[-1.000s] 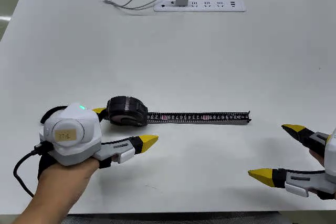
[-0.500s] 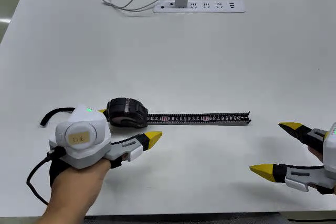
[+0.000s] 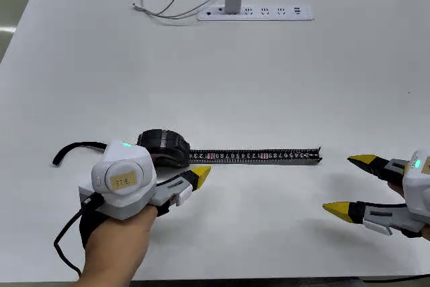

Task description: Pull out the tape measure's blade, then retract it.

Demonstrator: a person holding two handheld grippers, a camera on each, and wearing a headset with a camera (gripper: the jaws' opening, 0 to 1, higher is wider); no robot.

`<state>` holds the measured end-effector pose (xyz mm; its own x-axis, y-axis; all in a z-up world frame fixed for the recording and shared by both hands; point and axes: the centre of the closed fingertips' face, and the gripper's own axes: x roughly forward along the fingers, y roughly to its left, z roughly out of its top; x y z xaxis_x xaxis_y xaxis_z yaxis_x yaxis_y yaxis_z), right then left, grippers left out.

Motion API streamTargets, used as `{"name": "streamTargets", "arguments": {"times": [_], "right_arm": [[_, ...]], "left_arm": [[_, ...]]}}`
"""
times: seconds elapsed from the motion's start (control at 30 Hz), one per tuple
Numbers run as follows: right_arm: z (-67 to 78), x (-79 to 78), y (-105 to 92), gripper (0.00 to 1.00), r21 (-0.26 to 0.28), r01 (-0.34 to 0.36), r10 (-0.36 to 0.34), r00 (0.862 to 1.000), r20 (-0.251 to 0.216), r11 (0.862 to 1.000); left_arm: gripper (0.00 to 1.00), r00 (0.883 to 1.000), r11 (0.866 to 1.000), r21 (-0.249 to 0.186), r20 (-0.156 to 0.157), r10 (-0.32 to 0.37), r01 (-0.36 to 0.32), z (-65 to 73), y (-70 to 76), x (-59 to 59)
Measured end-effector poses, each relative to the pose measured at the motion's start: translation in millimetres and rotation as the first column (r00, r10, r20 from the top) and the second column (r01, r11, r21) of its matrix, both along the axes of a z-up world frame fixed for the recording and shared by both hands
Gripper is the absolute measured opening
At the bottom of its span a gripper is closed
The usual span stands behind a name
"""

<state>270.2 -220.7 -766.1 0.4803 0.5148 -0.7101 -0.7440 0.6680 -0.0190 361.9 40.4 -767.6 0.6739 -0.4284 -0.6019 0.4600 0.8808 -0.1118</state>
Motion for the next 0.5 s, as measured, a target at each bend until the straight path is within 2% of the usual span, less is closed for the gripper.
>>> {"name": "streamTargets", "arguments": {"times": [0.5], "right_arm": [[-1.3, 18.4, -2.7, 0.44, -0.062, -0.104, 0.104, 0.995, -0.009, 0.993]], "left_arm": [[0.72, 0.993, 0.992, -0.041, -0.021, 0.118, -0.119, -0.1, 7.8, 9.8]]}}
